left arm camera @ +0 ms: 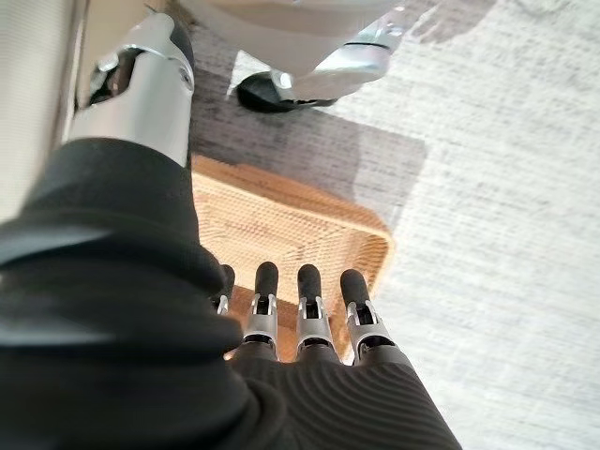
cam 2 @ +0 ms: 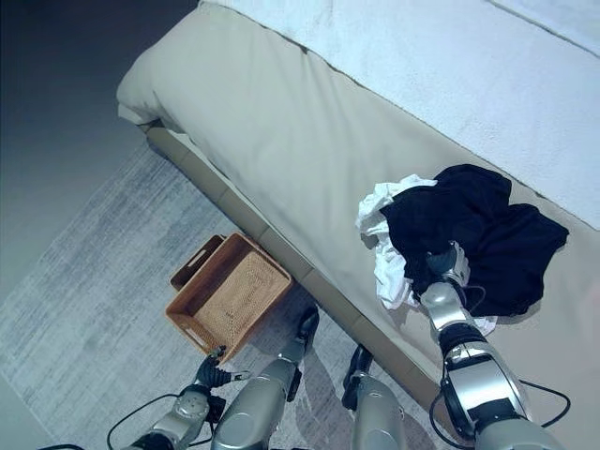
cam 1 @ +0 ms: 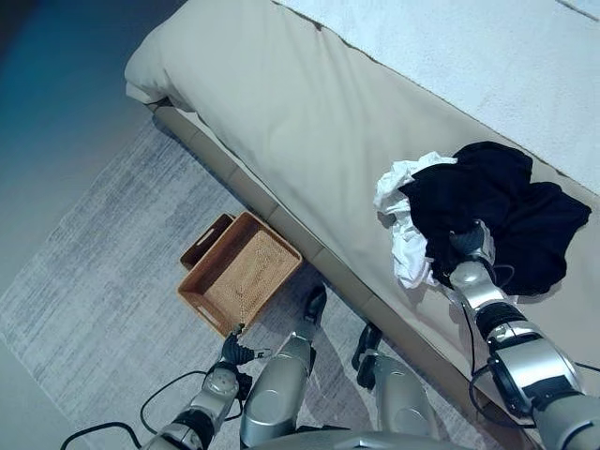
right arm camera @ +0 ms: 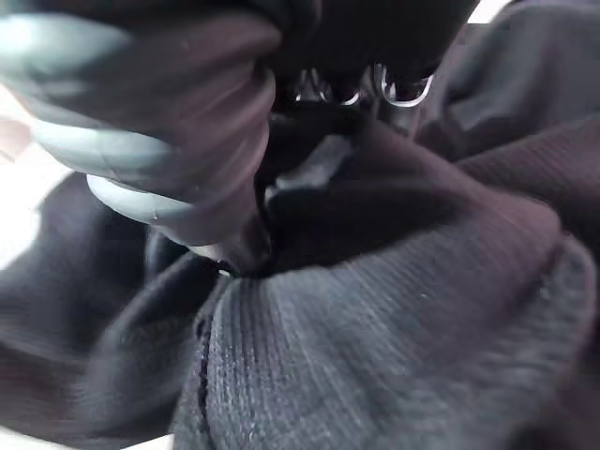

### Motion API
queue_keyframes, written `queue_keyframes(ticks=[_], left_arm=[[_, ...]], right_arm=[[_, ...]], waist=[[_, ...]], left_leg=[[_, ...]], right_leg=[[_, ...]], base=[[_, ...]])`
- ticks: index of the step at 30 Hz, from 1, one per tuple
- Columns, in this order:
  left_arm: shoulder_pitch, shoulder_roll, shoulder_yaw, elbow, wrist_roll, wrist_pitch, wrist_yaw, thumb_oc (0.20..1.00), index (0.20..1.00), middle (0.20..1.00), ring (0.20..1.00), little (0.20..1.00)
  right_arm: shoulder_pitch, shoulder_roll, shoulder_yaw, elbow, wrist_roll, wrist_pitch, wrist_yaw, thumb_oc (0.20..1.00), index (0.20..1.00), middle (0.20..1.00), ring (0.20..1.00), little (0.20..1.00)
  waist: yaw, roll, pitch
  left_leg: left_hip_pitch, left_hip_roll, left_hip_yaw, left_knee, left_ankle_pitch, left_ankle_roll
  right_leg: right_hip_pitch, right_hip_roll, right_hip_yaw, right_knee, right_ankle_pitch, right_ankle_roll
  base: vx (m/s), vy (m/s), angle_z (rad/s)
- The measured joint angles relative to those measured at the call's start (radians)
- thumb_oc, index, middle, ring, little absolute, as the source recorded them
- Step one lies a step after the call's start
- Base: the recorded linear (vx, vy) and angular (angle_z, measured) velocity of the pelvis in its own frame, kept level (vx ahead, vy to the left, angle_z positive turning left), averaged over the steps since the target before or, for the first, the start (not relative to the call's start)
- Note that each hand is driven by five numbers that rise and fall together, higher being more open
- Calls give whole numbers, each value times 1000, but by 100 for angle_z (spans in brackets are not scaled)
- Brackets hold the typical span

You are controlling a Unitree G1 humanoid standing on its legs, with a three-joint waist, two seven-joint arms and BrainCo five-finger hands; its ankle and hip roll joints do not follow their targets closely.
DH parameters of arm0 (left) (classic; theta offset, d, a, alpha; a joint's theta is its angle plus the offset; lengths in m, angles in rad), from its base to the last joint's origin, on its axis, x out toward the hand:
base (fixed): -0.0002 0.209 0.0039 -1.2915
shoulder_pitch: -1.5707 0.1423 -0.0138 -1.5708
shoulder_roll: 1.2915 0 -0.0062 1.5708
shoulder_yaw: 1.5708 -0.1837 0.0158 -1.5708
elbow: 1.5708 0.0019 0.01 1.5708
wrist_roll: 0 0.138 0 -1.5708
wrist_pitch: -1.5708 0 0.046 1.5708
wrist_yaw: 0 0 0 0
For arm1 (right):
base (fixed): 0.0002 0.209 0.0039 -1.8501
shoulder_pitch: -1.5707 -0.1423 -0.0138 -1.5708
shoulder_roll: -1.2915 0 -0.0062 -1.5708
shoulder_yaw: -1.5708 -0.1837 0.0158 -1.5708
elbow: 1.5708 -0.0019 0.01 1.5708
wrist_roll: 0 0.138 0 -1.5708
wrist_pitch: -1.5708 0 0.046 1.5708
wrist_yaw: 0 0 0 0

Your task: Pick up clothes into the bucket

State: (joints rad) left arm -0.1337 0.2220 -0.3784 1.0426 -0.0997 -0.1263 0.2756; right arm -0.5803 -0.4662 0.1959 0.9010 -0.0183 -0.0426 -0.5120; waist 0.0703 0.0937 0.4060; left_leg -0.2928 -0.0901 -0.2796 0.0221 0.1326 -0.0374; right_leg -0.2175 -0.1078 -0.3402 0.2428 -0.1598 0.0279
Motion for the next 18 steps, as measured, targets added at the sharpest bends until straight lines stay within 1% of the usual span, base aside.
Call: queue_keyframes(ticks=[2, 3, 4, 5, 6, 8, 9, 10, 11, 13, 15, 16, 17, 18], left_arm=[[7, 3, 18, -2, 1, 1, 0, 1000, 1000, 1000, 1000, 1000], [8, 4, 42, 2, 5, 2, -4, 1000, 1000, 1000, 1000, 1000], [14, 8, 67, 4, 8, 2, -6, 1000, 1000, 1000, 1000, 1000], [18, 15, 73, 1, 8, 2, -7, 1000, 1000, 1000, 1000, 1000], [29, 27, 84, -2, 9, 2, -10, 1000, 1000, 1000, 1000, 1000], [29, 37, 87, 1, 9, 3, -15, 1000, 1000, 1000, 1000, 1000], [30, 37, 100, -2, 9, 5, -23, 1000, 1000, 1000, 1000, 1000], [39, 36, 104, -2, 9, 5, -23, 1000, 1000, 1000, 1000, 1000], [53, 35, 106, 1, 9, 8, -30, 1000, 1000, 1000, 1000, 1000], [76, 32, 117, -4, 9, 11, -40, 1000, 1000, 1000, 1000, 1000], [92, 30, 120, -2, 10, 21, -47, 1000, 1000, 1000, 1000, 1000], [101, 31, 124, -3, 11, 28, -53, 1000, 1000, 1000, 1000, 1000], [102, 31, 125, -3, 12, 30, -55, 1000, 1000, 1000, 1000, 1000], [112, 32, 125, -4, 15, 31, -59, 1000, 1000, 1000, 1000, 1000]], right_arm=[[8, -5, -5, -68, 0, -2, 0, 200, 200, 200, 200, 200], [30, -14, -35, -160, 1, -6, 1, 200, 200, 200, 200, 200], [43, -17, -67, -222, 0, -24, 0, 200, 200, 200, 200, 200], [44, -19, -76, -233, 2, -33, -2, 200, 200, 200, 200, 200], [49, -27, -92, -252, 4, -36, -2, 200, 200, 200, 200, 200], [66, -35, -120, -282, 8, -42, -3, 200, 200, 200, 200, 200], [103, -51, -165, -333, 13, -41, 1, 200, 200, 200, 200, 200], [114, -59, -177, -354, 12, -42, -1, 200, 200, 200, 200, 200], [127, -67, -198, -383, 13, -48, -2, 200, 200, 200, 200, 200], [141, -73, -226, -418, 13, -49, 0, 200, 200, 200, 200, 200], [153, -103, -235, -442, 19, -54, 0, 200, 200, 200, 200, 200], [156, -119, -251, -458, 29, -56, 0, 200, 200, 200, 200, 200], [157, -129, -260, -468, 32, -56, 1, 200, 200, 200, 200, 200], [156, -146, -268, -475, 34, -62, 0, 200, 200, 200, 200, 200]], waist=[[-7, -10, -4], [-6, -19, -8], [-4, -30, -17], [-12, -39, -27], [-30, -56, -47], [-32, -76, -65], [-30, -90, -77], [-25, -93, -88], [-45, -104, -128], [-55, -105, -149], [-56, -104, -169], [-60, -102, -189], [-58, -100, -193], [-56, -99, -212]], left_leg=[[13, 4, 19, -1, 0, 0], [31, 10, 45, -3, -4, 5], [45, 14, 63, -8, -5, 6], [53, 17, 66, -11, -5, 6], [64, 22, 74, -16, -7, 5], [83, 31, 90, -23, -14, 4], [111, 40, 111, -31, -22, 7], [119, 41, 113, -32, -23, 8], [130, 43, 119, -36, -28, 7], [157, 48, 130, -43, -31, 6], [198, 52, 142, -62, -33, 8], [221, 55, 145, -74, -34, 9], [237, 57, 148, -83, -34, 9], [247, 60, 153, -90, -34, 9]], right_leg=[[2, 1, 23, 0, 3, 0], [6, 4, 48, -2, 4, 1], [14, 8, 67, -4, 9, 2], [22, 11, 73, -11, 12, 4], [34, 18, 80, -26, 16, 4], [45, 26, 97, -42, 22, 2], [74, 37, 115, -63, 29, 3], [86, 39, 117, -73, 34, 3], [97, 42, 126, -93, 37, 2], [133, 51, 134, -121, 54, 6], [178, 57, 145, -157, 64, 7], [203, 60, 149, -178, 70, 7], [219, 64, 152, -192, 75, 8], [233, 67, 155, -209, 79, 7]], base=[[44, 2, -41], [45, -13, -55], [66, -26, -53], [83, -32, -35], [78, -29, -19], [79, -31, -33], [63, -22, -35], [97, -24, -31], [106, -27, -17], [108, -30, -19], [78, -34, -19], [73, -41, -10], [73, -42, -11], [59, -36, -8]])
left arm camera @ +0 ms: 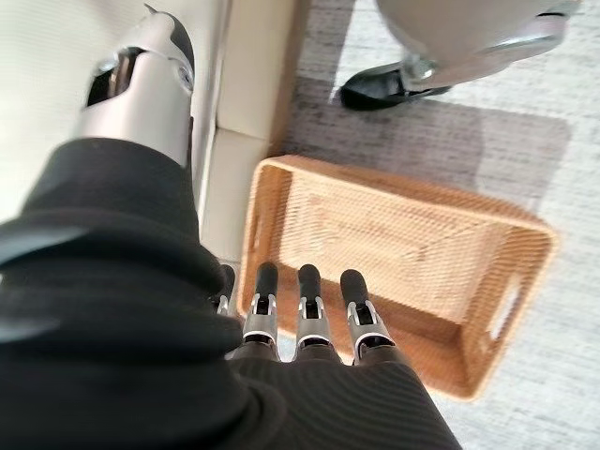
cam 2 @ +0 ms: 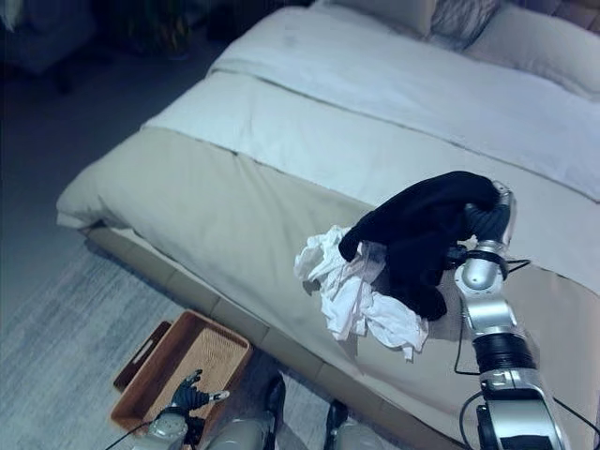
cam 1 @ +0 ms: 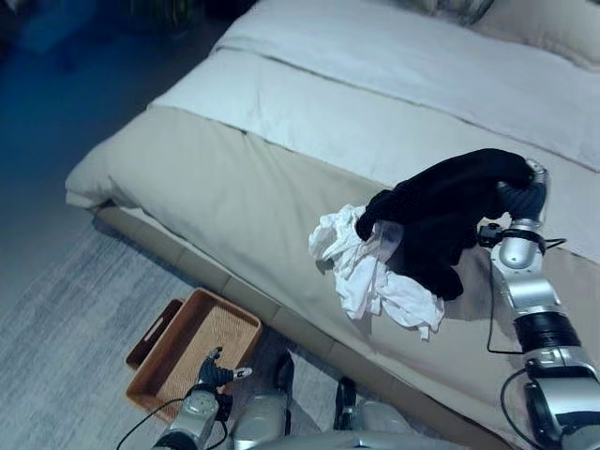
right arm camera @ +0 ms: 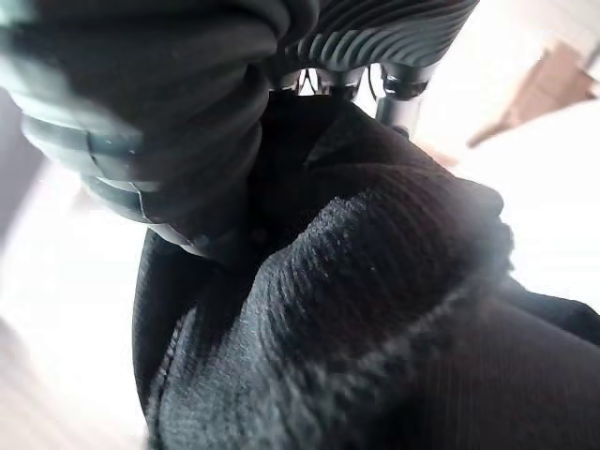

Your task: Pick up clothes into the bucket

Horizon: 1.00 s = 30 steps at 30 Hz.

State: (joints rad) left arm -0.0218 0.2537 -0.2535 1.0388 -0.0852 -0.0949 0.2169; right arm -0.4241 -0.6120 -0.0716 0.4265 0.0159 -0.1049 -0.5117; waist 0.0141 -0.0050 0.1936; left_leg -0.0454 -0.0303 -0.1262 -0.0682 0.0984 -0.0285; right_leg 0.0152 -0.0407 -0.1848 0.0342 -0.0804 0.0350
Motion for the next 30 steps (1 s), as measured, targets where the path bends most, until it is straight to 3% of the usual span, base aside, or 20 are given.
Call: queue_keyframes(ticks=[2, 11, 15, 18, 19, 21, 24, 26, 30], left_arm=[[17, -2, -1, 2, 26, 2, -4, 1000, 1000, 1000, 1000, 1000], [73, -20, 1, -13, 31, 32, -30, 1000, 1000, 1000, 1000, 1000], [119, -10, 6, -193, -1, 38, -37, 1000, 1000, 1000, 1000, 1000], [132, 31, 26, -510, -95, 25, -27, 1000, 1000, 1000, 1000, 1000], [120, 60, 41, -661, -133, 1, -27, 1000, 1000, 1000, 1000, 1000], [90, 101, 44, -784, -178, -16, -29, 1000, 1000, 1000, 1000, 1000], [28, 237, 49, -1025, -249, -16, -58, 1000, 1000, 1000, 1000, 1000], [-16, 302, 62, -1137, -264, -38, -80, 1000, 1000, 1000, 1000, 1000], [-131, 316, 38, -1166, -265, -45, -96, 1000, 1000, 1000, 1000, 1000]], right_arm=[[0, -26, -4, 0, 9, -4, 0, 200, 200, 200, 200, 200], [-6, -117, -13, 4, 45, -4, 1, 200, 200, 200, 200, 200], [-23, -159, -14, 0, 54, -4, 1, 200, 200, 200, 200, 200], [-56, -165, -13, -53, 56, 0, 0, 200, 200, 200, 200, 200], [-71, -168, -12, -87, 58, -1, 1, 200, 200, 200, 200, 200], [-82, -168, -11, -127, 72, -2, 1, 200, 200, 200, 200, 200], [-85, -176, 4, -201, 118, -6, 42, 200, 200, 200, 200, 200], [-84, -190, 42, -243, 136, -7, 85, 200, 200, 200, 200, 200], [-81, -193, 131, -299, 155, -7, 187, 200, 200, 200, 200, 200]], waist=[[-1, -2, -36], [0, -8, -64], [1, -11, -67], [0, -15, -72], [0, -17, -76], [0, -18, -88], [-4, -25, -111], [-5, -24, -117], [-26, -23, -137]], left_leg=[[5, 4, 2, -11, 0, 0], [55, 5, 2, -19, -3, 0], [71, 7, 2, -19, -5, 1], [71, 12, 2, -20, -5, 0], [72, 12, 2, -20, -5, 0], [73, 12, 2, -20, -5, 0], [91, 10, 13, -20, -11, 6], [105, 8, 15, -20, -17, 5], [107, 5, 19, -20, -21, 3]], right_leg=[[14, 5, 0, -29, 12, 1], [104, 16, -5, -121, 47, 0], [121, 18, -4, -124, 49, -1], [121, 22, -4, -124, 53, -3], [122, 23, -4, -124, 53, -3], [123, 22, -4, -124, 53, -2], [137, 19, 6, -124, 53, -2], [148, 16, 13, -124, 53, -2], [149, 14, 14, -123, 51, 1]], base=[[51, -39, -4], [41, -9, 1], [0, 0, 0], [0, 0, 0], [0, 0, 0], [0, 0, 0], [6, 11, -8], [-10, 13, -11], [8, 4, -3]])
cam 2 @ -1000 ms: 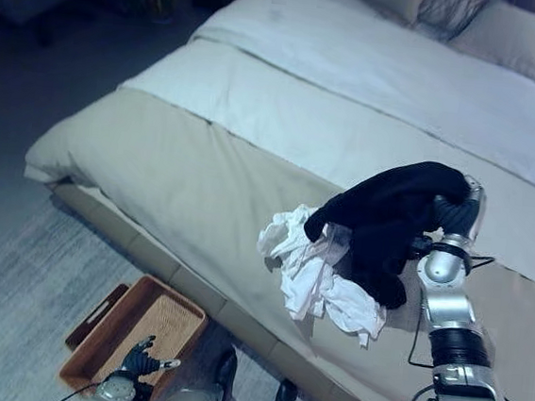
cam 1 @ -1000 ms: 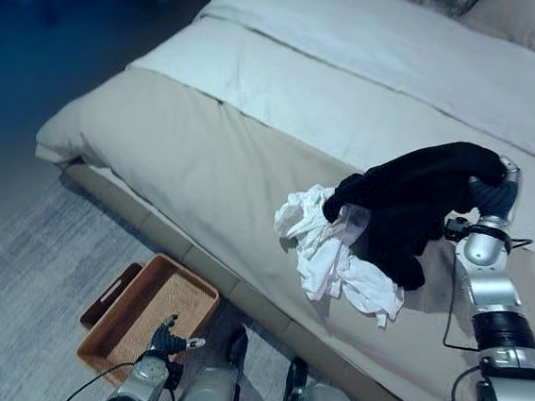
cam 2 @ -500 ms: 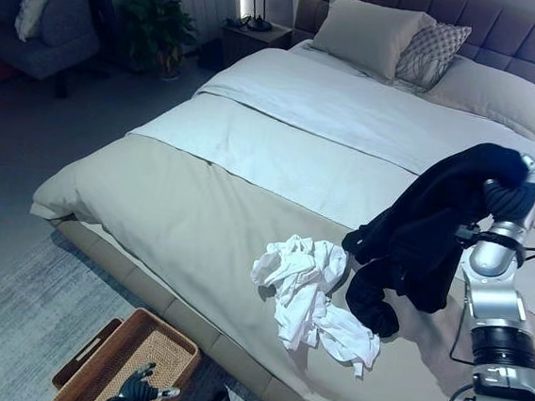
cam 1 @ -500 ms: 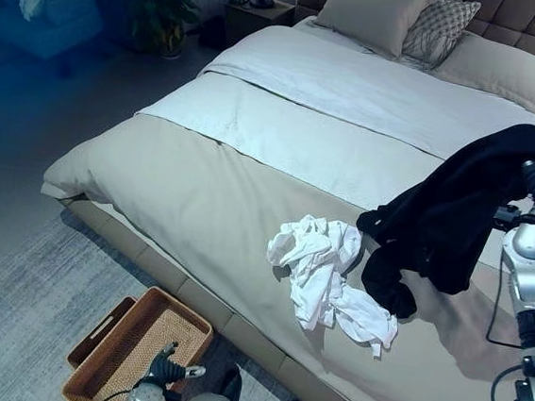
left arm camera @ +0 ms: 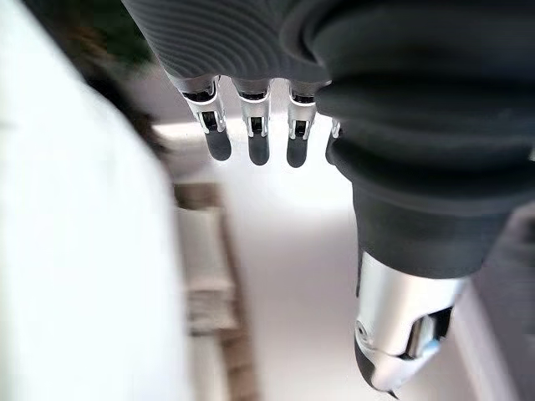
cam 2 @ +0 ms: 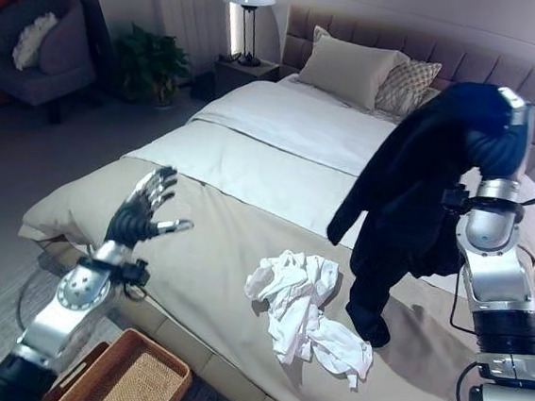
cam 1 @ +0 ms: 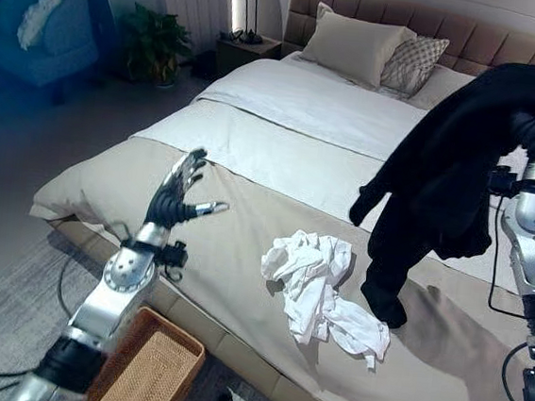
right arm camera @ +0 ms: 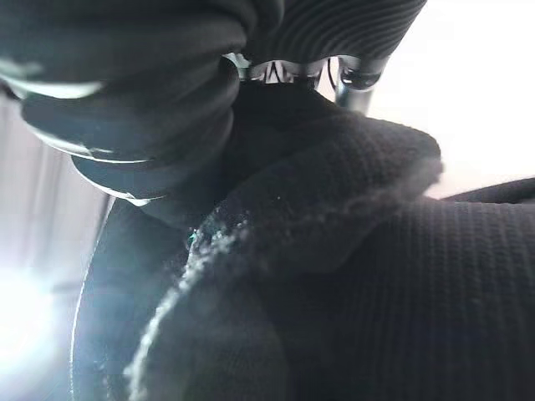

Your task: Pick up clothes into the bucket

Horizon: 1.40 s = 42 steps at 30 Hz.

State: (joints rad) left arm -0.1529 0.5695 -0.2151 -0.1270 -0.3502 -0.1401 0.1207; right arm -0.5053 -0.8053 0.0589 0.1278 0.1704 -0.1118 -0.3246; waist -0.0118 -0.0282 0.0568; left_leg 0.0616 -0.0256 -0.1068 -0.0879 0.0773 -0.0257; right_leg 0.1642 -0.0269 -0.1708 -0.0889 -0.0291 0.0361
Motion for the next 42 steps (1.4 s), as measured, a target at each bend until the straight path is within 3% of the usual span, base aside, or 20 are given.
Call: queue_keyframes(ticks=[5, 10, 18, 29, 42], left_arm=[[-79, 10, -104, -11, -61, 19, -47, 1000, 1000, 1000, 1000, 1000], [-176, 15, -289, -8, -191, 44, -101, 1000, 1000, 1000, 1000, 1000], [-226, -10, -427, 48, -302, 81, -138, 1000, 1000, 1000, 1000, 1000], [-230, -131, -437, 159, -340, 102, -121, 1000, 1000, 1000, 1000, 1000], [-248, -177, -431, 211, -293, 113, -92, 1000, 1000, 1000, 1000, 1000]], right_arm=[[1, -2, 76, -61, 9, 3, 91, 200, 200, 200, 200, 200], [-2, -43, 170, -173, 30, 3, 171, 200, 200, 200, 200, 200], [-83, -85, 343, -293, 55, -5, 257, 200, 200, 200, 200, 200], [-121, -77, 478, -455, 180, -13, 354, 200, 200, 200, 200, 200], [-121, -72, 486, -474, 244, -13, 362, 200, 200, 200, 200, 200]], waist=[[-28, -1, -4], [-43, 6, -9], [-56, 21, -18], [-55, 26, -21], [-55, 26, -21]], left_leg=[[14, 1, 22, 0, -4, 1], [21, 1, 38, 0, -5, 2], [31, 4, 53, 0, -7, 1], [32, 6, 77, 0, -10, 2], [30, 4, 77, 0, -11, 3]], right_leg=[[4, -2, 23, 0, 1, 1], [5, -4, 37, 0, 3, 5], [6, -3, 56, 0, 5, 6], [-2, -3, 78, 1, 10, 8], [-8, -5, 79, 1, 10, 8]], base=[[-8, 11, -13], [-3, 7, -8], [-9, 1, -7], [-1, 0, -6], [0, 0, 0]])
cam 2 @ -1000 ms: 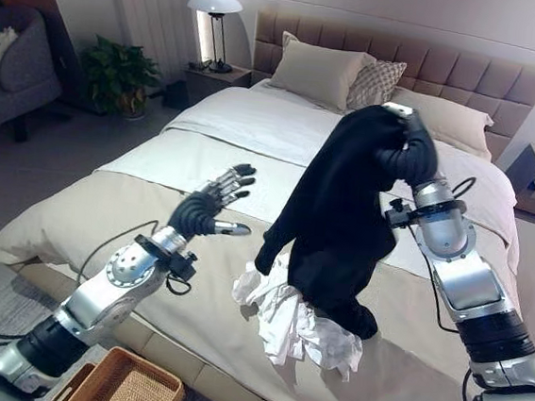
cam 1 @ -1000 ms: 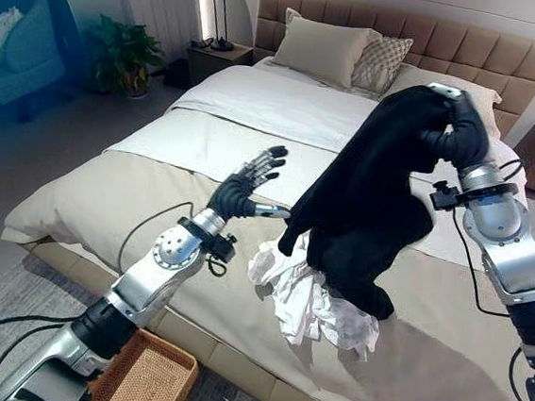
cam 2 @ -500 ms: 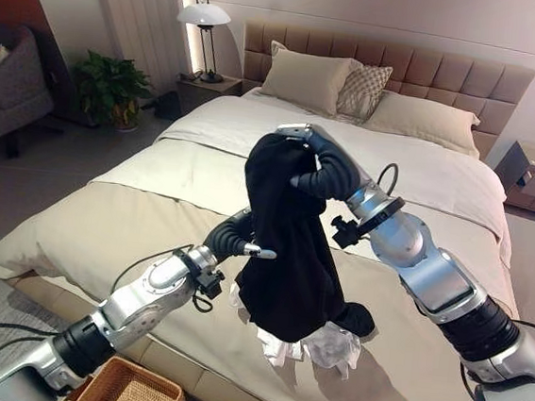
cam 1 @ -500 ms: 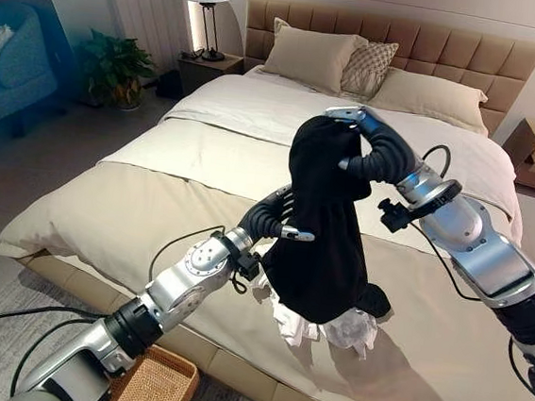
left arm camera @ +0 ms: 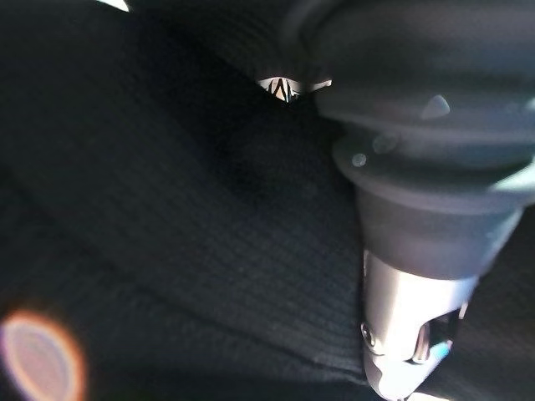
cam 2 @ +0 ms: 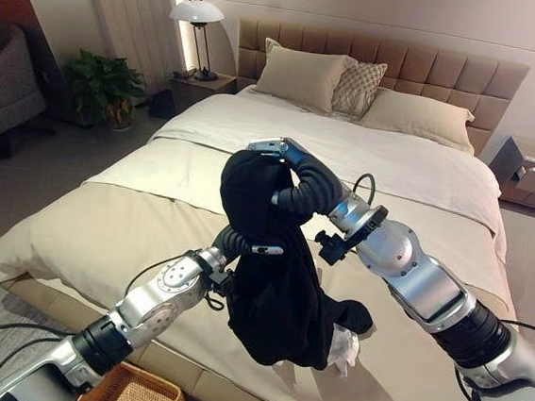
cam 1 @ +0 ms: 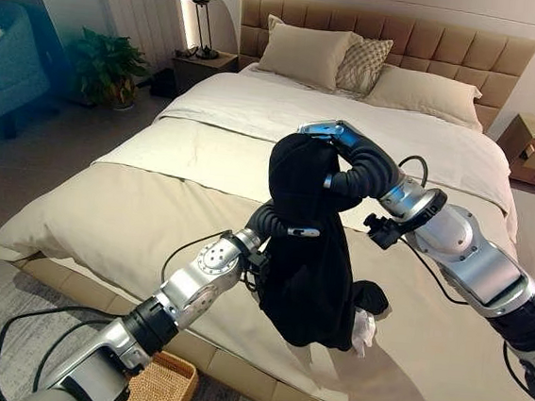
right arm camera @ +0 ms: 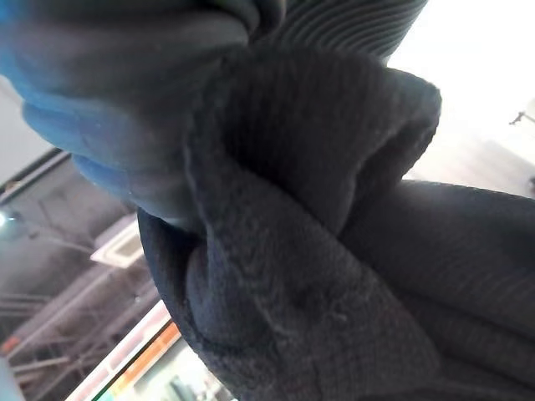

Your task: Pick up clothes into the bucket

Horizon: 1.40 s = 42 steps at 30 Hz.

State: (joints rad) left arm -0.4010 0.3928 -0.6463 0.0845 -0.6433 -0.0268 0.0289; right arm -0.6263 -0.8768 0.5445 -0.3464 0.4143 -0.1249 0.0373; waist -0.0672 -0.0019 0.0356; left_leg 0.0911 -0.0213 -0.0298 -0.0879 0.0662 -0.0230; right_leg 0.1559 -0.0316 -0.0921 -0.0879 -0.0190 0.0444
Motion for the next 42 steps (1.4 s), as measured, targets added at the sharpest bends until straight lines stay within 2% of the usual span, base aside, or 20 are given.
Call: queue_keyframes(ticks=[1, 2, 3, 6, 7, 8, 9, 10, 14, 16, 18, 20, 21, 23, 24, 27, 31, 33, 36, 42], left_arm=[[0, 1, 0, -1, -1, 1, -1, 570, 570, 570, 570, 570], [0, 2, -1, -3, -2, 1, -2, 310, 310, 310, 310, 310], [0, 6, -2, -9, -8, 1, -9, 200, 200, 200, 200, 200], [0, 36, -10, -31, -54, 2, -36, 200, 200, 200, 200, 200], [0, 44, -10, -34, -61, 2, -42, 200, 200, 200, 200, 200], [0, 44, -10, -34, -61, 2, -42, 200, 200, 200, 200, 200], [0, 53, -10, -33, -80, 4, -52, 200, 200, 200, 200, 200], [2, 58, -10, -33, -82, 5, -54, 200, 200, 200, 200, 200], [133, 155, 36, -140, -90, 21, -76, 200, 200, 200, 200, 200], [197, 185, 58, -136, -90, 41, -81, 200, 200, 200, 200, 200], [374, 187, 202, -141, -98, 41, -97, 200, 200, 200, 200, 200], [467, 199, 282, -123, -99, 44, -94, 200, 200, 200, 200, 200], [551, 192, 384, -105, -100, 45, -100, 200, 200, 200, 200, 200], [602, 189, 454, -69, -114, 42, -87, 200, 200, 200, 200, 200], [653, 183, 533, -43, -118, 42, -86, 200, 200, 200, 200, 200], [710, 158, 651, 14, -116, 40, -68, 200, 200, 200, 200, 200], [737, 123, 753, 27, -106, 39, -47, 200, 200, 200, 200, 200], [741, 100, 847, 26, -60, 33, -31, 200, 200, 200, 200, 200], [743, 96, 913, 24, -24, 14, -8, 200, 200, 200, 200, 200], [746, 107, 1051, -4, 2, -29, 24, 200, 200, 200, 200, 200]], right_arm=[[0, -1, 0, 0, 0, 0, 0, 200, 200, 200, 200, 200], [0, -2, 0, 0, 0, 0, 0, 200, 200, 200, 200, 200], [0, -2, 0, 0, 0, 0, 0, 200, 200, 200, 200, 200], [4, -1, -12, 7, -2, 0, -2, 213, 213, 213, 213, 213], [6, -1, -24, 13, -3, 0, -3, 307, 307, 307, 307, 307], [6, -1, -24, 13, -3, 0, -3, 307, 307, 307, 307, 307], [21, 1, -55, 29, -11, 0, -7, 448, 448, 448, 448, 448], [32, 2, -70, 35, -11, 0, -13, 1000, 1000, 1000, 1000, 1000], [173, 42, -221, 34, -32, -8, -41, 1000, 1000, 1000, 1000, 1000], [189, 43, -249, 33, -47, -10, -51, 1000, 1000, 1000, 1000, 1000], [262, 51, -339, 31, -60, -20, -53, 1000, 1000, 1000, 1000, 1000], [303, 51, -387, 34, -70, -21, -61, 1000, 1000, 1000, 1000, 1000], [349, 73, -431, 33, -75, -26, -58, 1000, 1000, 1000, 1000, 1000], [415, 80, -473, 37, -81, -26, -57, 1000, 1000, 1000, 1000, 1000], [474, 101, -502, 48, -90, -24, -51, 1000, 1000, 1000, 1000, 1000], [556, 151, -537, 61, -91, -19, -36, 1000, 1000, 1000, 1000, 1000], [642, 231, -596, 111, -91, -14, -22, 1000, 1000, 1000, 1000, 1000], [719, 307, -639, 168, -94, -4, -18, 1000, 1000, 1000, 1000, 1000], [775, 323, -652, 243, -123, 16, -11, 1000, 1000, 1000, 1000, 1000], [832, 414, -657, 597, -256, 65, -14, 1000, 1000, 1000, 1000, 1000]], waist=[[-1, 0, 0], [-1, 0, 0], [-1, 0, 0], [-1, 0, 0], [-1, 0, 0], [-1, 0, 0], [0, 0, 0], [0, 1, 0], [0, 5, -2], [4, 13, -2], [6, 12, -1], [5, 12, -1], [20, 13, 1], [31, 12, 2], [34, 9, 2], [58, 12, 6], [63, 6, 9], [78, 2, 10], [84, 5, 12], [95, 2, 17]], left_leg=[[0, 0, 0, 0, 0, 1], [0, 0, 0, 0, -1, 1], [1, 0, 1, 0, -1, 1], [1, 0, 1, 0, -1, 2], [1, 0, 1, 0, -1, 2], [1, 0, 1, 0, -1, 2], [2, 0, 1, 0, -1, 2], [1, -1, 1, 0, -1, 2], [3, -1, 0, 0, -4, 6], [3, -2, 0, 0, -4, 6], [3, -1, -1, 0, -6, 5], [4, -1, -1, 0, -8, 7], [6, 0, 1, 0, -10, 6], [5, -1, -2, -1, -12, 6], [4, 0, -3, 0, -16, 4], [1, -5, -6, -1, -19, 7], [0, -11, -21, -1, -21, 9], [0, -14, -29, 0, -22, 10], [-6, -16, -37, -1, -22, 10], [-16, -19, -61, 0, -17, 13]], right_leg=[[0, 0, 0, 0, 0, 0], [0, 0, 1, 0, 0, 0], [0, 0, 1, 0, 0, 0], [0, 0, 1, 0, 0, 0], [0, 0, 1, 0, 0, 0], [0, 0, 1, 0, 0, 0], [1, 0, 1, 0, 0, 0], [1, -1, 1, 0, 0, 0], [7, -1, 1, -1, 0, 0], [7, -2, 0, -1, 0, 0], [7, -1, -1, -1, -1, 0], [4, -1, 0, -2, -2, 0], [4, -1, 1, -1, -3, 0], [6, -1, 0, -2, -7, 5], [4, -1, -1, -2, -9, 5], [3, -5, -4, -2, -10, 6], [8, -9, -17, -2, -12, 9], [12, -11, -27, -2, -17, 12], [13, -12, -34, -2, -18, 11], [14, -14, -64, -2, -22, 17]], base=[[0, 0, 0], [0, 0, 0], [0, 0, 0], [0, 0, 0], [0, 0, 0], [0, 0, 0], [0, 0, 0], [0, 0, 0], [0, 0, 0], [0, 0, 0], [0, 0, 0], [0, 0, 0], [0, 0, 0], [6, -3, 3], [5, -1, 5], [-1, 2, 3], [-2, 7, 12], [-9, 10, 12], [-17, 17, 9], [-14, 11, 12]])
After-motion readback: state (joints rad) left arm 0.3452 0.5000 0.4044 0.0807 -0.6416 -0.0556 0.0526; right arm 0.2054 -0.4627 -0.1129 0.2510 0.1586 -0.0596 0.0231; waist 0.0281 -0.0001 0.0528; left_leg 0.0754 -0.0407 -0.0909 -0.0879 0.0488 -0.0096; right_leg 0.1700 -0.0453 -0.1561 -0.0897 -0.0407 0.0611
